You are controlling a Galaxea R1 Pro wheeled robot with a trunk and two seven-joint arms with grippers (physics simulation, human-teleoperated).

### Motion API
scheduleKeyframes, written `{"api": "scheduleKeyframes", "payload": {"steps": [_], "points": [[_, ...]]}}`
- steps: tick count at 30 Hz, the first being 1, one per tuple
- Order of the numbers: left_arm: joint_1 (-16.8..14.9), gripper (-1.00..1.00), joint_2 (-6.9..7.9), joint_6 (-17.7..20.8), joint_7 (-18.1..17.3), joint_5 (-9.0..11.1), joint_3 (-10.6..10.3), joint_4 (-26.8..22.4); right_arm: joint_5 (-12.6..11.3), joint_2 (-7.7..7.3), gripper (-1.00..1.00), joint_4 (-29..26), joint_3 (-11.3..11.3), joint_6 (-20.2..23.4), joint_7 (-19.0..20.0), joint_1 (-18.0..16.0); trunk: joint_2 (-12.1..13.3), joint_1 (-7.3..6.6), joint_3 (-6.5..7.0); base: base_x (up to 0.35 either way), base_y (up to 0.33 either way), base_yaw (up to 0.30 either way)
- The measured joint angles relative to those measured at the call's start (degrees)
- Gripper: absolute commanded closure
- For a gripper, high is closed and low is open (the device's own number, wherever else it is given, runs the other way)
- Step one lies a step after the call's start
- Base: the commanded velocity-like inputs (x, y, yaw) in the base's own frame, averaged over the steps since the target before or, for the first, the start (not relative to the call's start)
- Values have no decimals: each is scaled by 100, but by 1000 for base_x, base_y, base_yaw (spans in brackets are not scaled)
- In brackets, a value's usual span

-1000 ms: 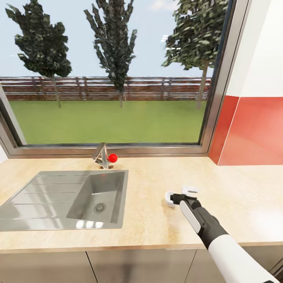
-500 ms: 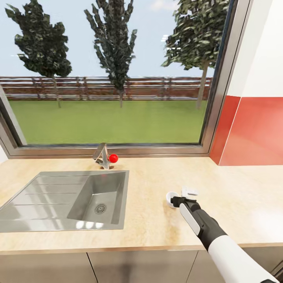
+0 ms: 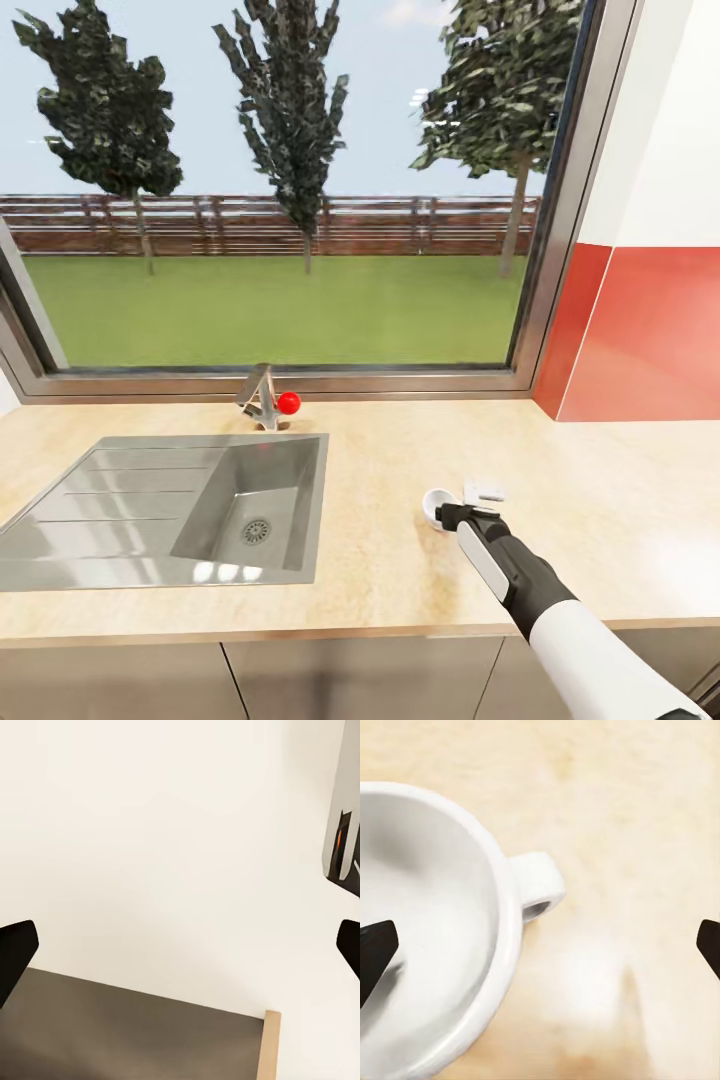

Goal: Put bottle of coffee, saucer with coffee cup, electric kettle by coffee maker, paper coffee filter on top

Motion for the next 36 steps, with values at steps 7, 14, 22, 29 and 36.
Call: {"api": "scheduleKeyframes", "payload": {"steps": [7, 14, 22, 29, 36], "points": [[0, -100, 0, 0, 0, 1, -1, 0, 0, 0, -100, 11, -5, -1, 0, 0, 0, 0, 0, 0, 0, 0], [0, -100, 0, 0, 0, 1, -2, 0, -3, 0, 100, 11, 0, -2, 19, 0, 0, 0, 0, 0, 0, 0], [2, -100, -7, 0, -1, 1, 0, -1, 208, -3, 100, -71, -15, 35, 461, -5, -4, -1, 2, 0, 0, 0], [2, -100, -1, 0, -1, 1, 4, -1, 210, -3, 100, -72, -15, 35, 482, -5, -4, -1, 2, 0, 0, 0], [2, -100, 0, -3, -1, 1, 0, -1, 204, 1, 100, -82, -7, 44, 482, -5, -4, -1, 2, 0, 0, 0]]}}
